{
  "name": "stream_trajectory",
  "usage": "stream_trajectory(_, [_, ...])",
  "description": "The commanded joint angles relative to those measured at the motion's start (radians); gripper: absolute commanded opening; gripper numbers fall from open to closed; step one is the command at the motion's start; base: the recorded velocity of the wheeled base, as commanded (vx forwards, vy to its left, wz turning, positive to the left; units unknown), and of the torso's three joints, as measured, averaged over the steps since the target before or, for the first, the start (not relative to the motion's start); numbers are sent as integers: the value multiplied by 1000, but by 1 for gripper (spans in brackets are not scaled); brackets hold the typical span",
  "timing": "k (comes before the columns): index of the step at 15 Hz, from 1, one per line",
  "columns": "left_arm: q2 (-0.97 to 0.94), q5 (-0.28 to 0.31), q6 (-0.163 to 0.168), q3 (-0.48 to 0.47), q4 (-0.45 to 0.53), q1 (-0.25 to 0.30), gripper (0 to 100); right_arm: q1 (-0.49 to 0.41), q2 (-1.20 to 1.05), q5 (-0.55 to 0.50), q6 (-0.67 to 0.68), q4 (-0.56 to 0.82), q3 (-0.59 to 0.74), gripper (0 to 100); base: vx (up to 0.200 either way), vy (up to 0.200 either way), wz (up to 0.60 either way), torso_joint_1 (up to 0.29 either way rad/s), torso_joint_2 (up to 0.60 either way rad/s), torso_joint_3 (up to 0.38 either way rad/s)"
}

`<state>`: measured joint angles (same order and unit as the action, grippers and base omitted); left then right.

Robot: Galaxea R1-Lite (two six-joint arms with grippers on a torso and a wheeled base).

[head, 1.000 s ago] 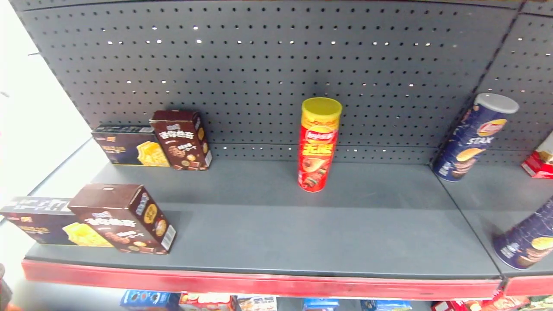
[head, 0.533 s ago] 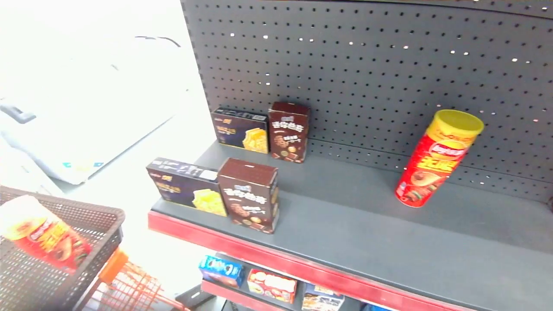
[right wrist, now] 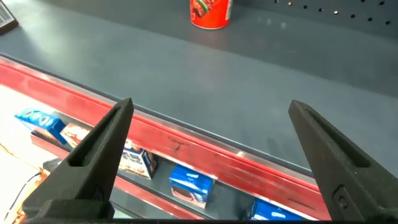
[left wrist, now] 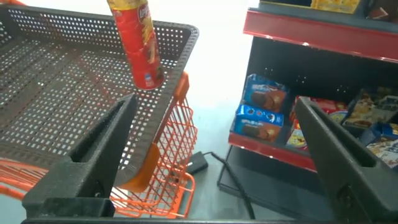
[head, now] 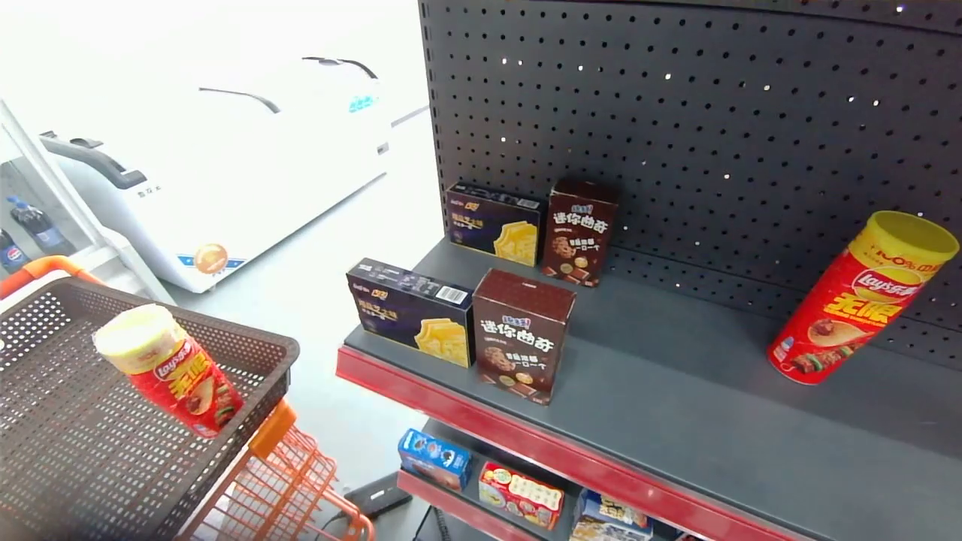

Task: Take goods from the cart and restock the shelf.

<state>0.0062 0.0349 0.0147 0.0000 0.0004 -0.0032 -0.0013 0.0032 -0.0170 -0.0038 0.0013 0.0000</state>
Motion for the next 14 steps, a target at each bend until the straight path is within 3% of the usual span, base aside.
stream_trajectory(1, [0, 0, 1, 0, 0, 0, 100, 0, 1, 0, -1, 0, 0, 100, 0, 0, 0, 0, 0, 0])
stream_trajectory(6, [0, -21, 1, -2, 3, 0, 100, 1, 1, 0, 1, 0, 0, 100, 0, 0, 0, 0, 0, 0])
stream_trajectory(7, [1, -78, 22, -66, 7, 0, 100, 1, 1, 0, 1, 0, 0, 100, 0, 0, 0, 0, 0, 0])
stream_trajectory(8, [26, -89, 44, -156, 52, 0, 100, 1, 1, 0, 1, 0, 0, 100, 0, 0, 0, 0, 0, 0])
stream_trajectory(10, [178, -125, 48, -293, 185, -4, 100, 1, 1, 0, 1, 0, 0, 100, 0, 0, 0, 0, 0, 0])
stream_trajectory(14, [460, -168, 45, -333, 144, 0, 100, 1, 1, 0, 1, 0, 0, 100, 0, 0, 0, 0, 0, 0])
